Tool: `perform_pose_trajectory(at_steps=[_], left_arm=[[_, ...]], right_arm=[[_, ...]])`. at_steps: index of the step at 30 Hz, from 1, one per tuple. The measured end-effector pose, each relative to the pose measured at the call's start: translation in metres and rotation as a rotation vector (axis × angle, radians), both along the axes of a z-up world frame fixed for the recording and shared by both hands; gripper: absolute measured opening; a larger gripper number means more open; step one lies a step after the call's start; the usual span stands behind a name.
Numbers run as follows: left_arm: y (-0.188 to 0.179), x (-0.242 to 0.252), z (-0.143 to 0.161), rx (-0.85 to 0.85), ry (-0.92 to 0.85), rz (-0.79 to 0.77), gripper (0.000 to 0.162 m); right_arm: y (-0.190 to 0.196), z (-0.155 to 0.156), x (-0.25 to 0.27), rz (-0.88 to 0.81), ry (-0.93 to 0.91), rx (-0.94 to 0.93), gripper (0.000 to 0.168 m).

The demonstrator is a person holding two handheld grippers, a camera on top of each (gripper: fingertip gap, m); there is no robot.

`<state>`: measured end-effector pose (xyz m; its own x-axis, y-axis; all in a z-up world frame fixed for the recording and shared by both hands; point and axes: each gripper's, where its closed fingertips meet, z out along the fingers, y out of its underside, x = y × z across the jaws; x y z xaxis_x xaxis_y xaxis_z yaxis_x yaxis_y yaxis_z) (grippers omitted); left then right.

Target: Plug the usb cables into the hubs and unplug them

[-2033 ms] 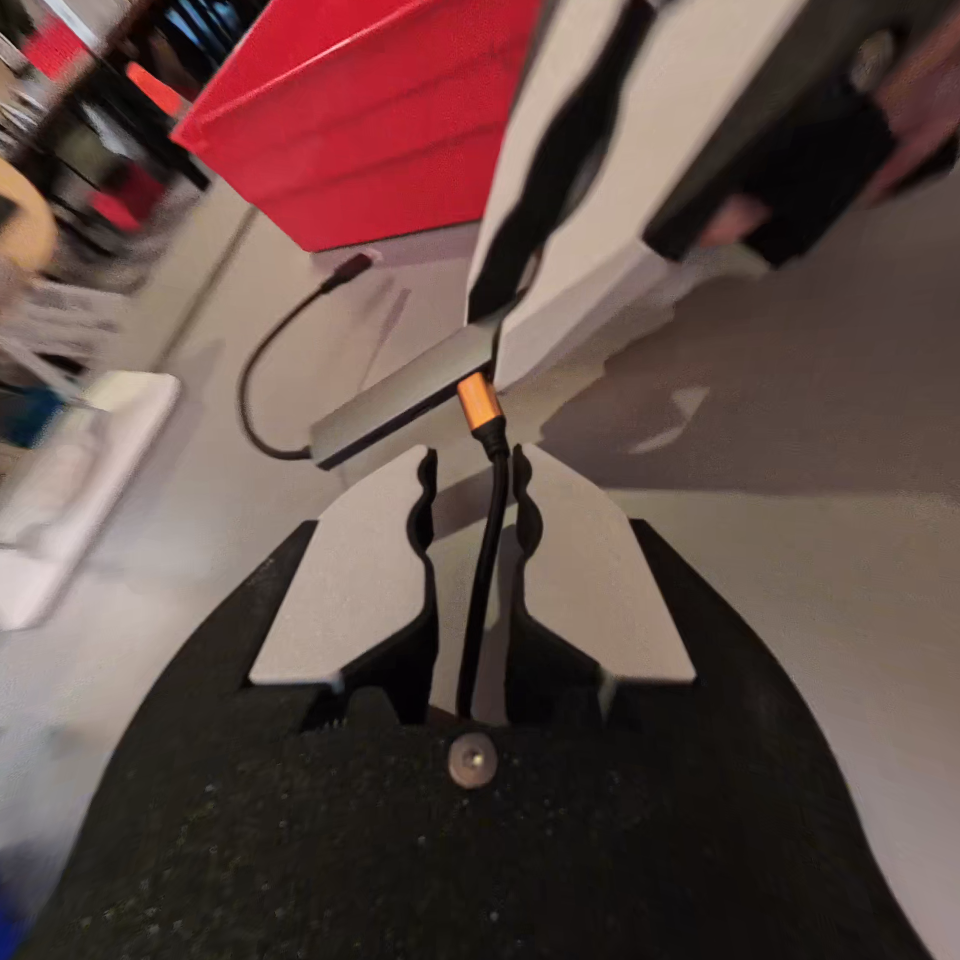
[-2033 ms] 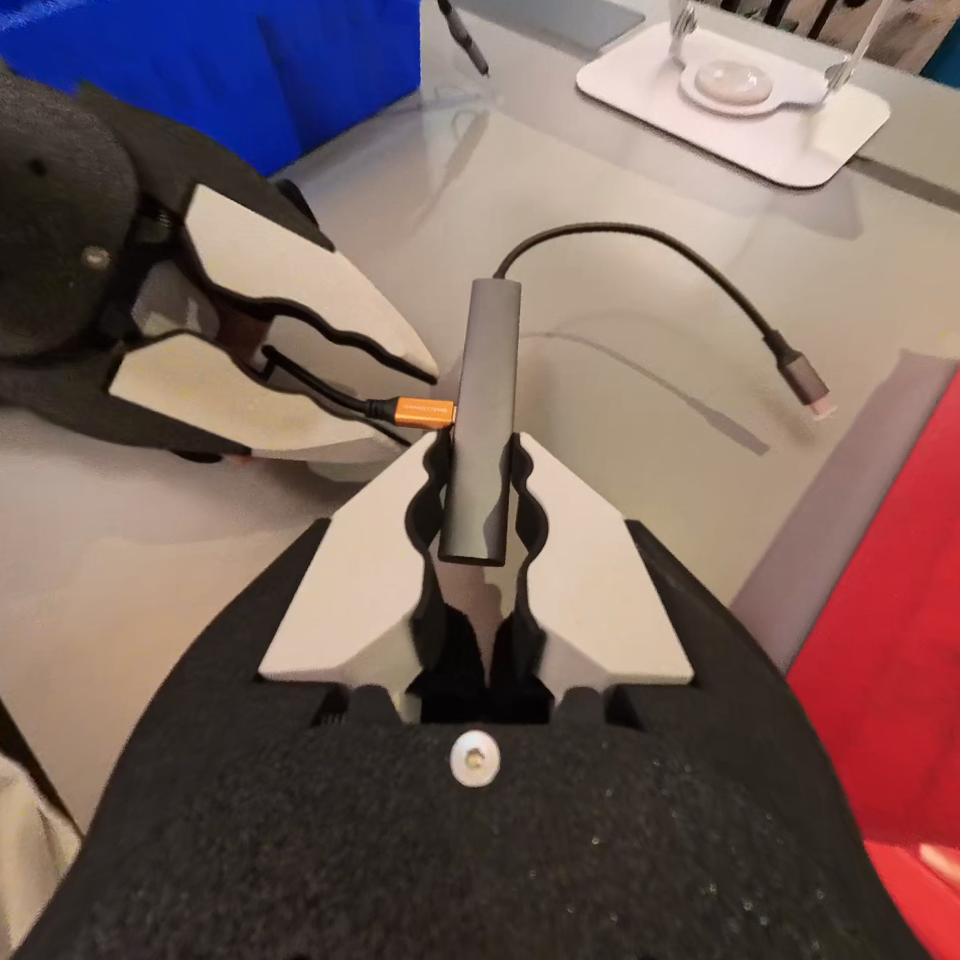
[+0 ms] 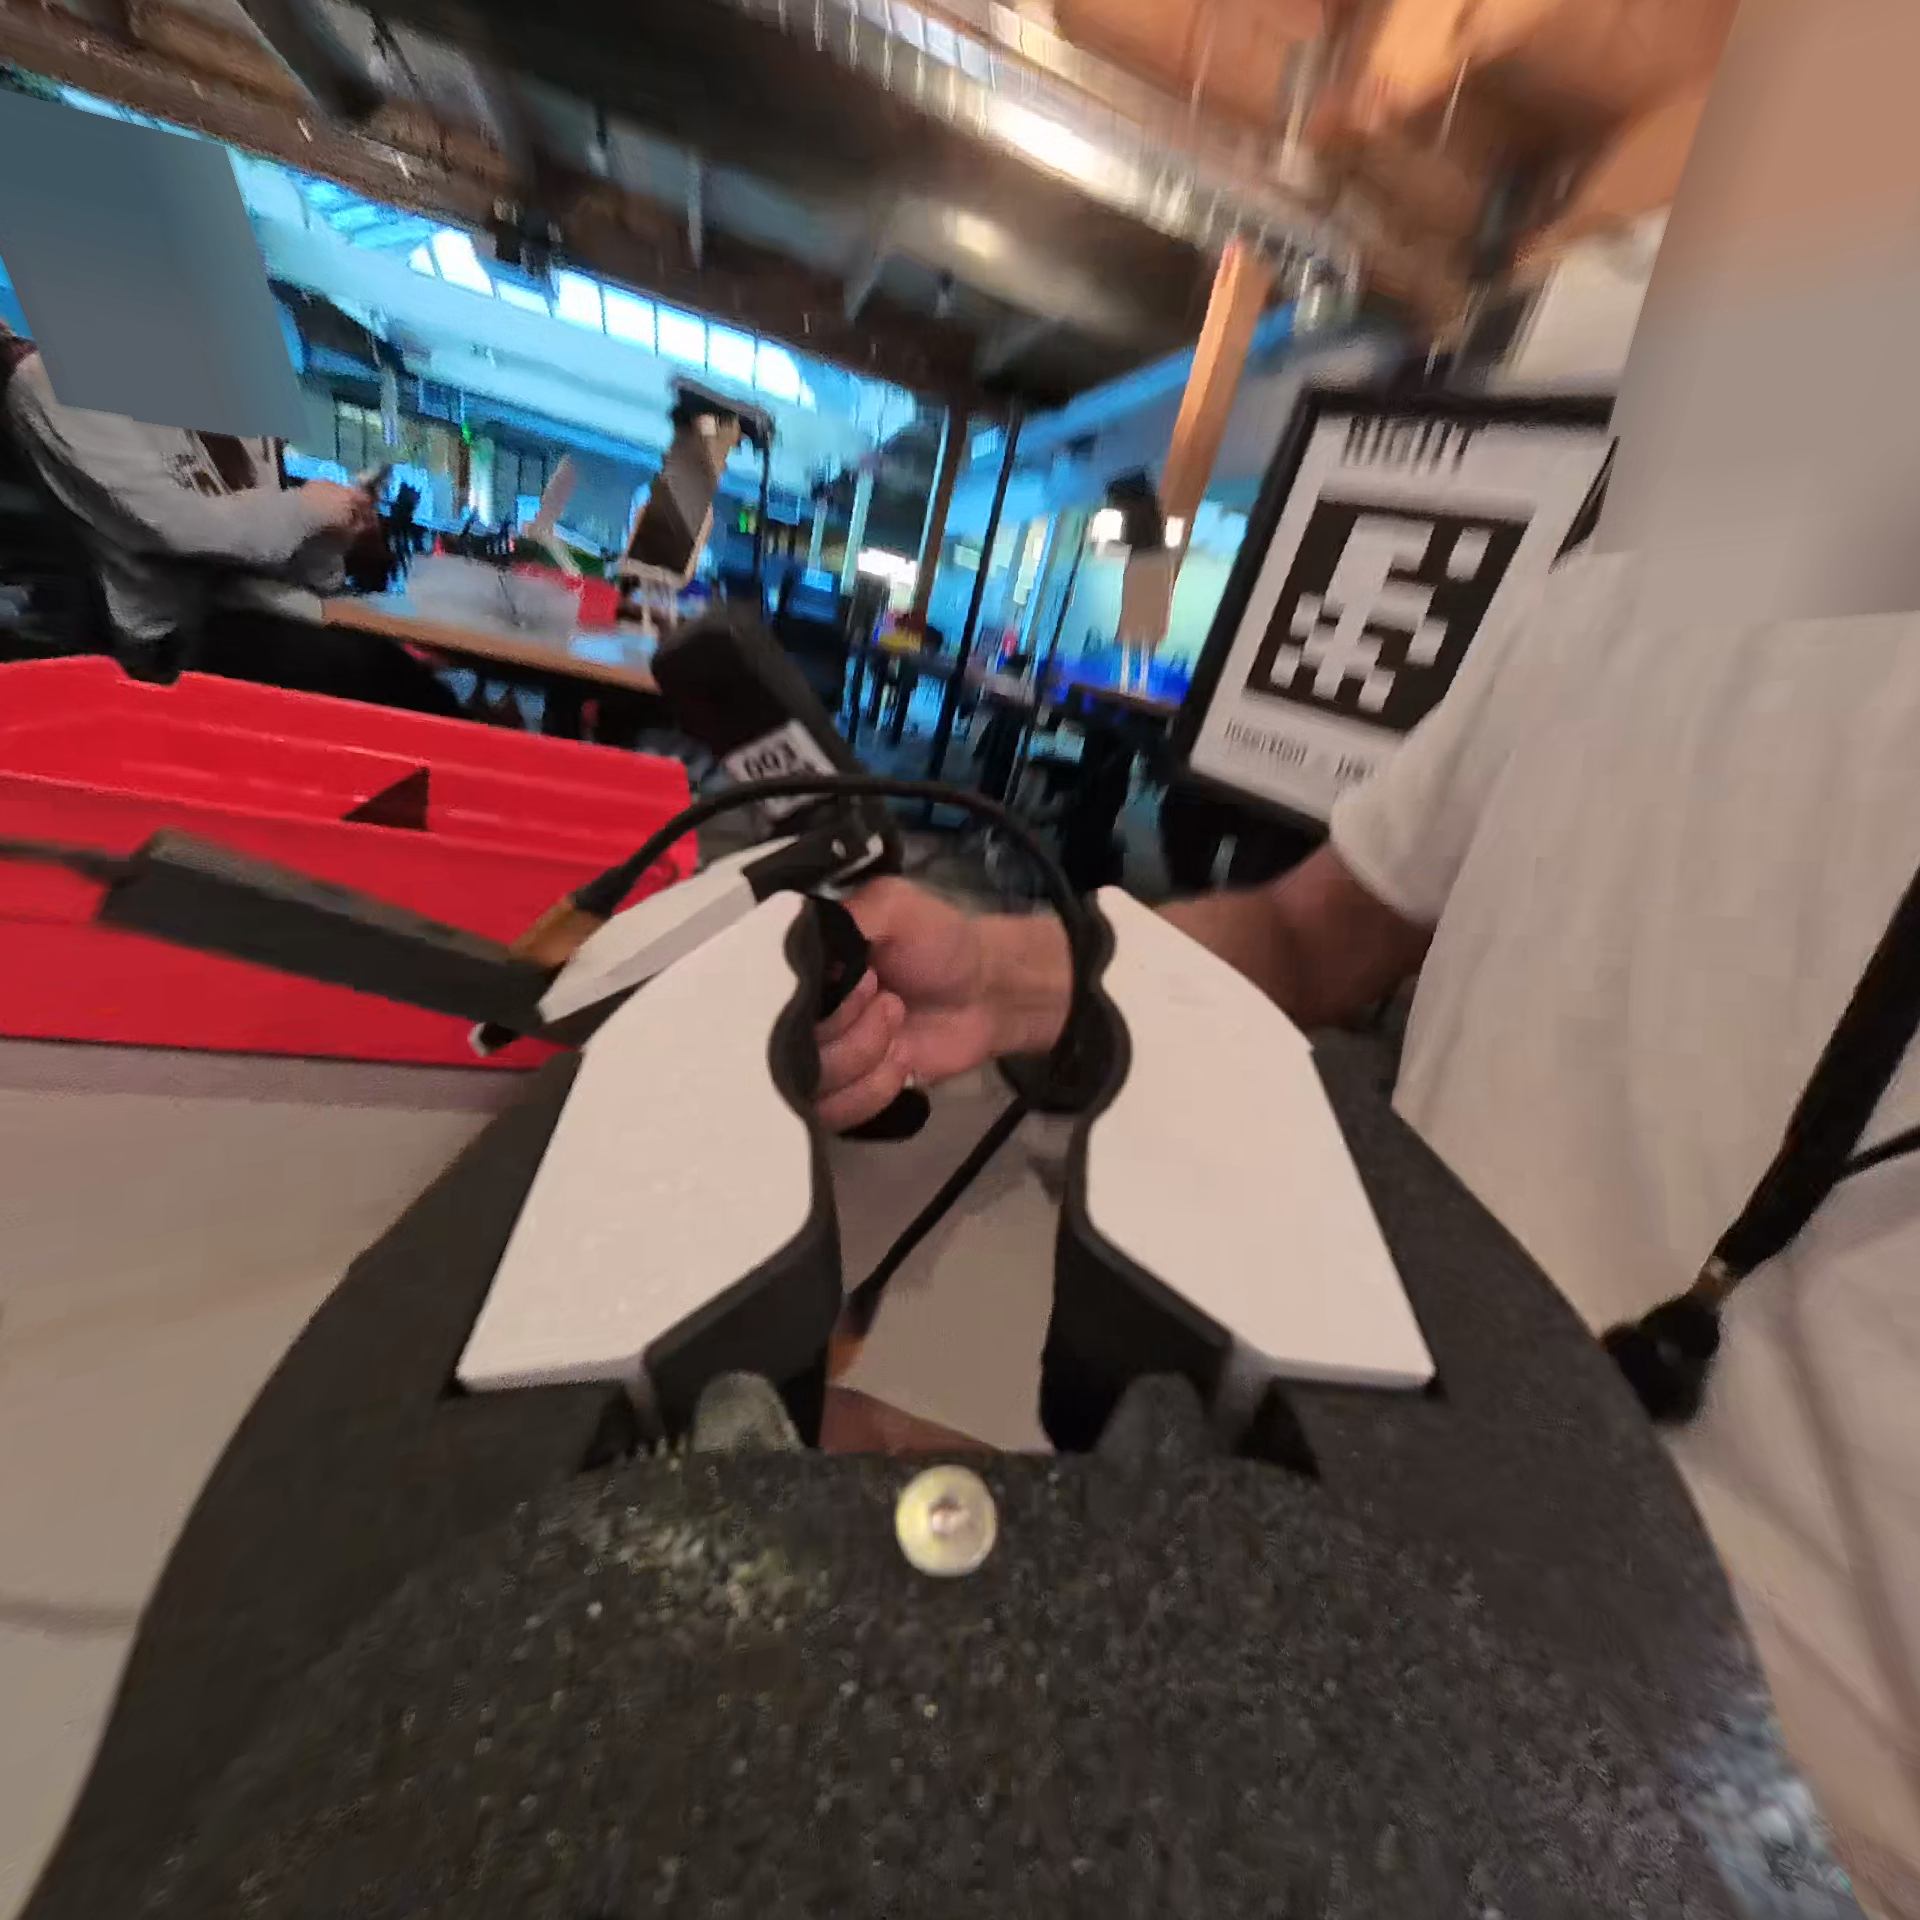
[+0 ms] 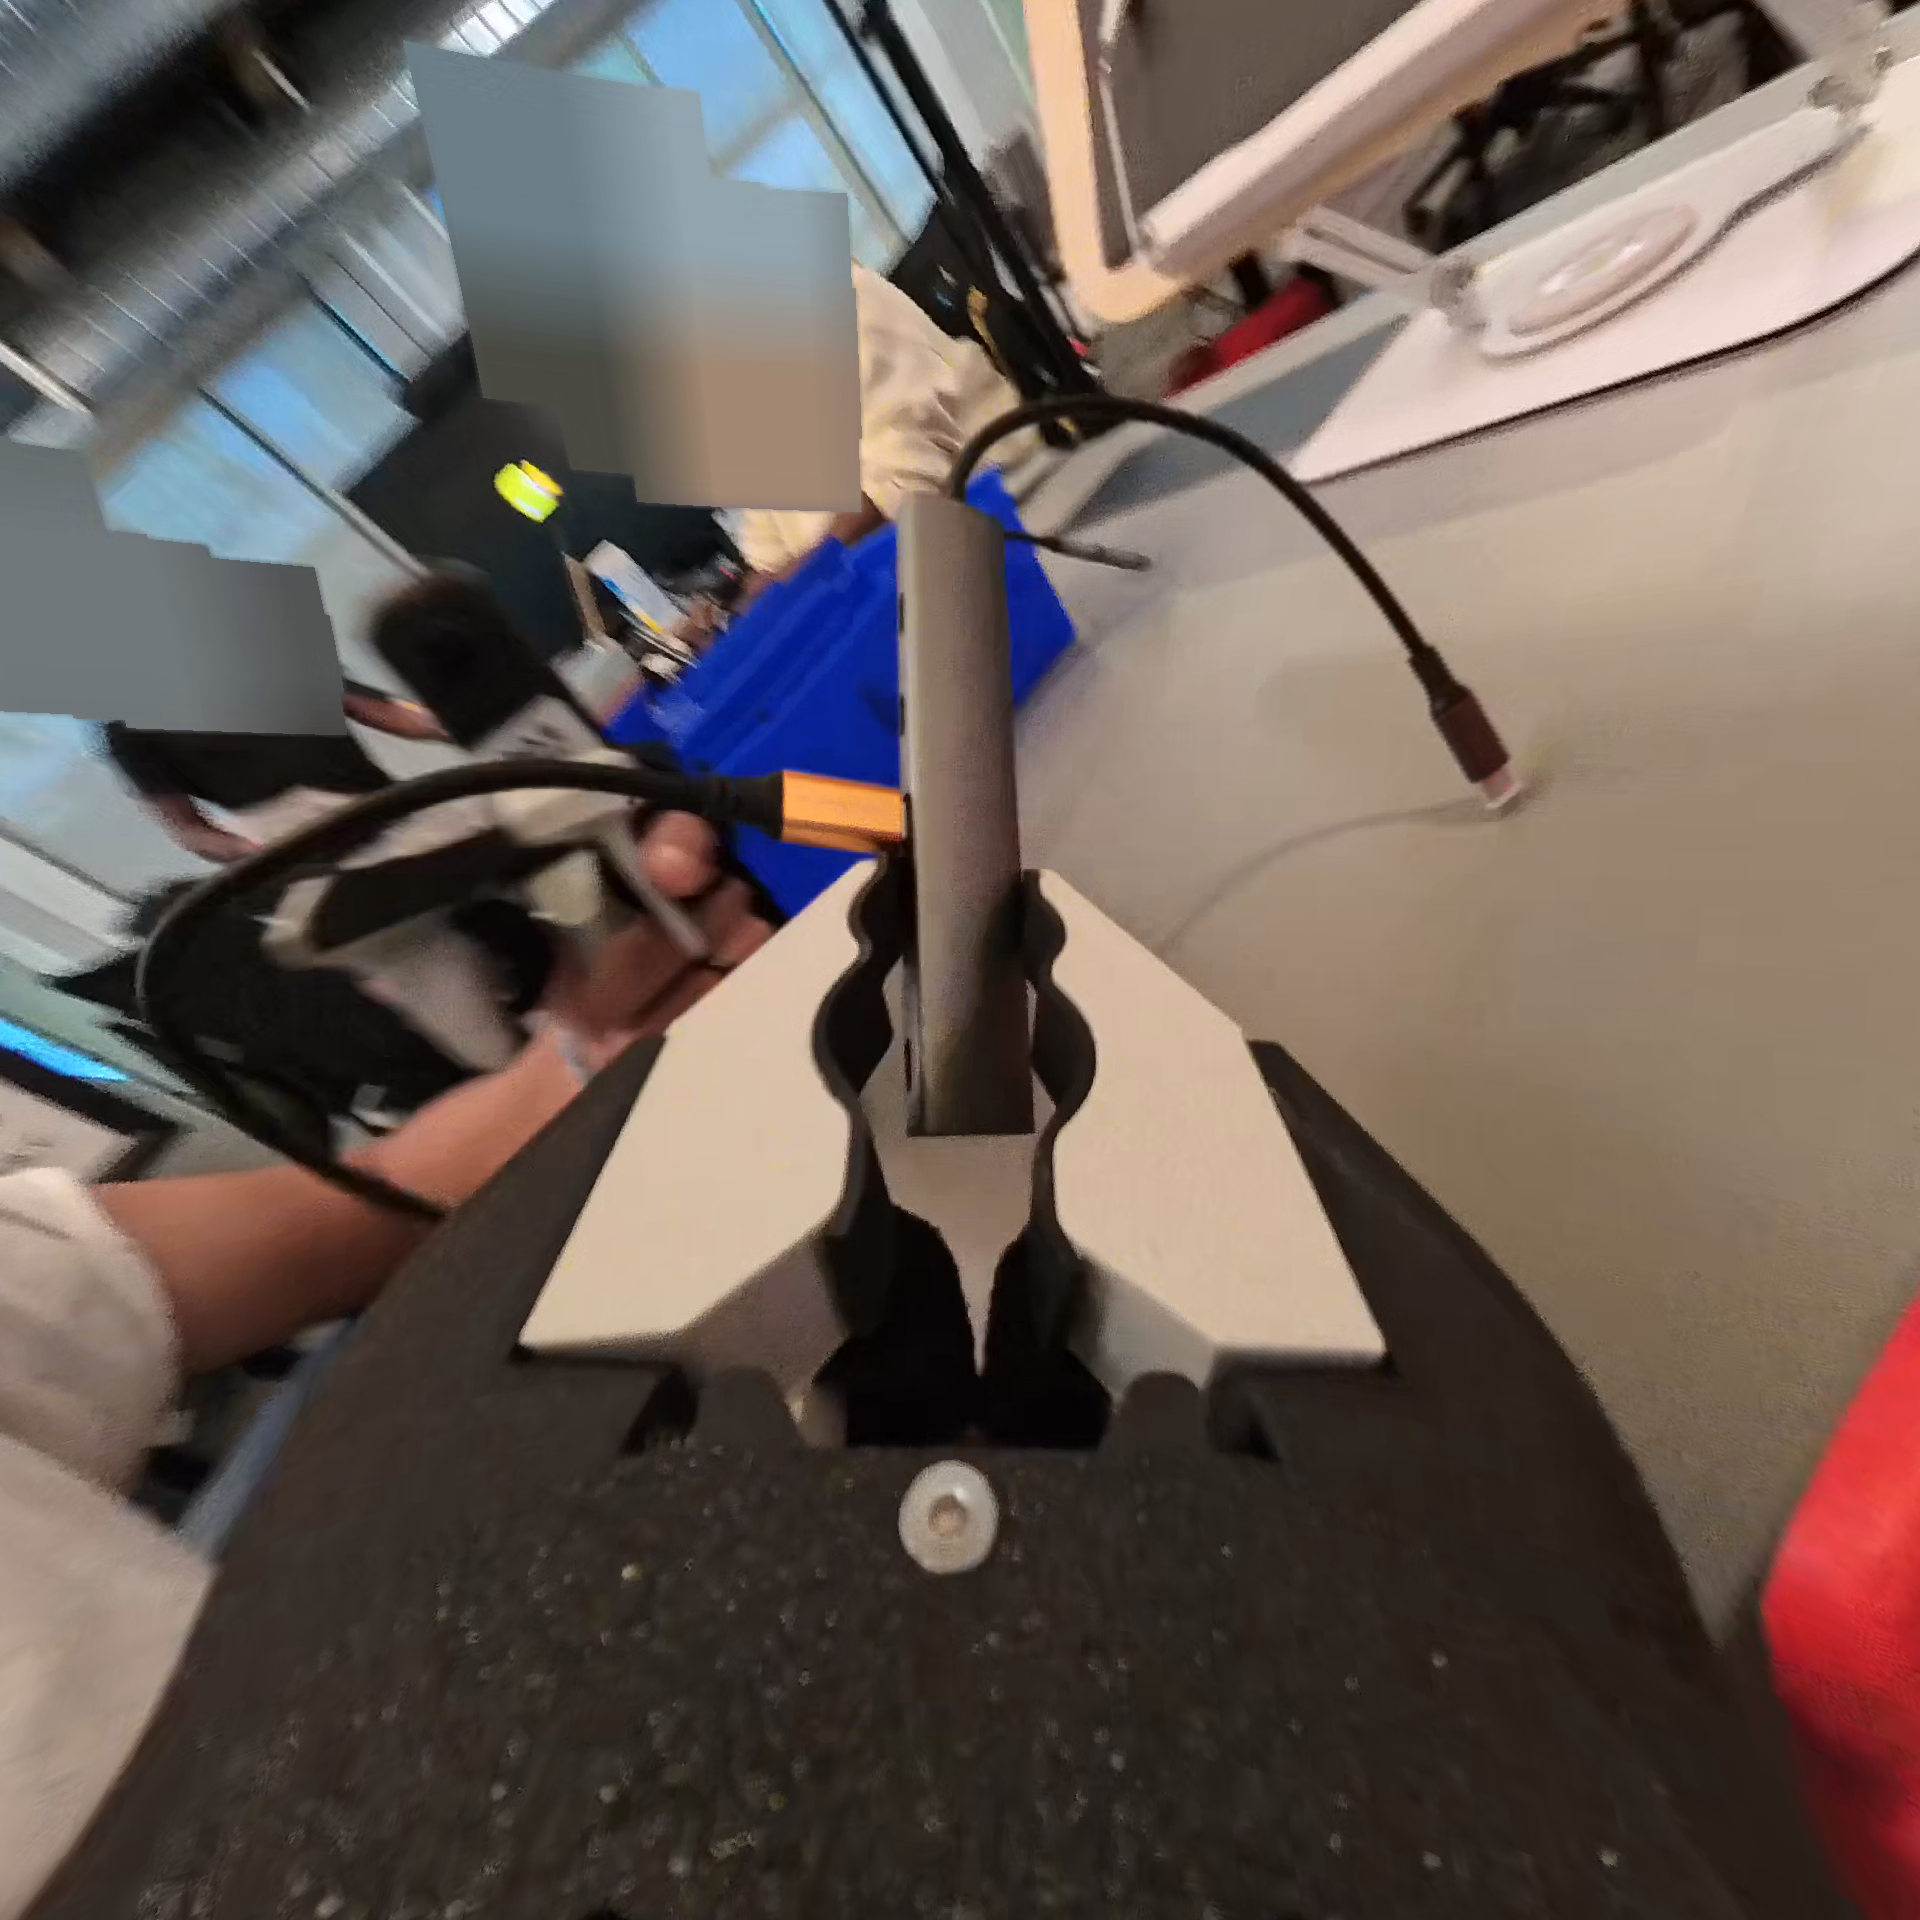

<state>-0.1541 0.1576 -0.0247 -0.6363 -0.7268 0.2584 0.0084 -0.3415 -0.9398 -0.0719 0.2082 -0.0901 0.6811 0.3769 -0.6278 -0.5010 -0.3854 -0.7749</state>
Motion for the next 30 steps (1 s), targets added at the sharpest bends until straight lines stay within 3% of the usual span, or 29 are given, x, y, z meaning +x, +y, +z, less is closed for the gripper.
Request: perform_pose_trajectory(at_steps=[4,7,11,13,16,20,23,25,27,30], left_arm=[[0.031,0.019,-0.016,-0.161,0.105,0.102,0.043],[0.034,0.024,-0.015,-0.252,0.111,0.077,0.043],[0.021,0.023,-0.014,-0.211,0.08,0.042,0.034],[0.017,0.018,-0.009,-0.192,0.048,0.028,0.018],[0.018,0.016,-0.011,-0.194,0.072,0.002,0.012],[0.03,0.017,-0.016,-0.209,0.122,0.045,0.009],[0.028,0.019,-0.031,-0.131,0.193,0.045,0.009],[0.021,0.021,-0.037,-0.116,0.226,0.017,0.009],[0.017,0.024,-0.043,-0.108,0.254,0.012,0.009],[0.019,0.025,-0.044,-0.113,0.265,0.011,0.009]], right_arm=[[-0.013,0.023,-0.025,0.184,0.187,0.067,0.02],[-0.027,0.041,-0.057,0.375,0.372,0.098,0.019],[-0.033,0.051,-0.084,0.496,0.504,0.093,0.02],[-0.03,0.049,-0.085,0.487,0.517,0.086,0.02],[-0.029,0.042,-0.082,0.452,0.404,0.086,0.017],[-0.026,0.02,-0.069,0.305,0.033,0.121,0.023],[-0.025,0.025,-0.055,0.192,-0.177,0.222,0.025],[-0.024,0.018,-0.055,0.193,-0.255,0.205,0.027],[-0.029,0.018,-0.061,0.238,-0.247,0.217,0.008],[-0.029,0.02,-0.06,0.213,-0.285,0.225,0.007]])
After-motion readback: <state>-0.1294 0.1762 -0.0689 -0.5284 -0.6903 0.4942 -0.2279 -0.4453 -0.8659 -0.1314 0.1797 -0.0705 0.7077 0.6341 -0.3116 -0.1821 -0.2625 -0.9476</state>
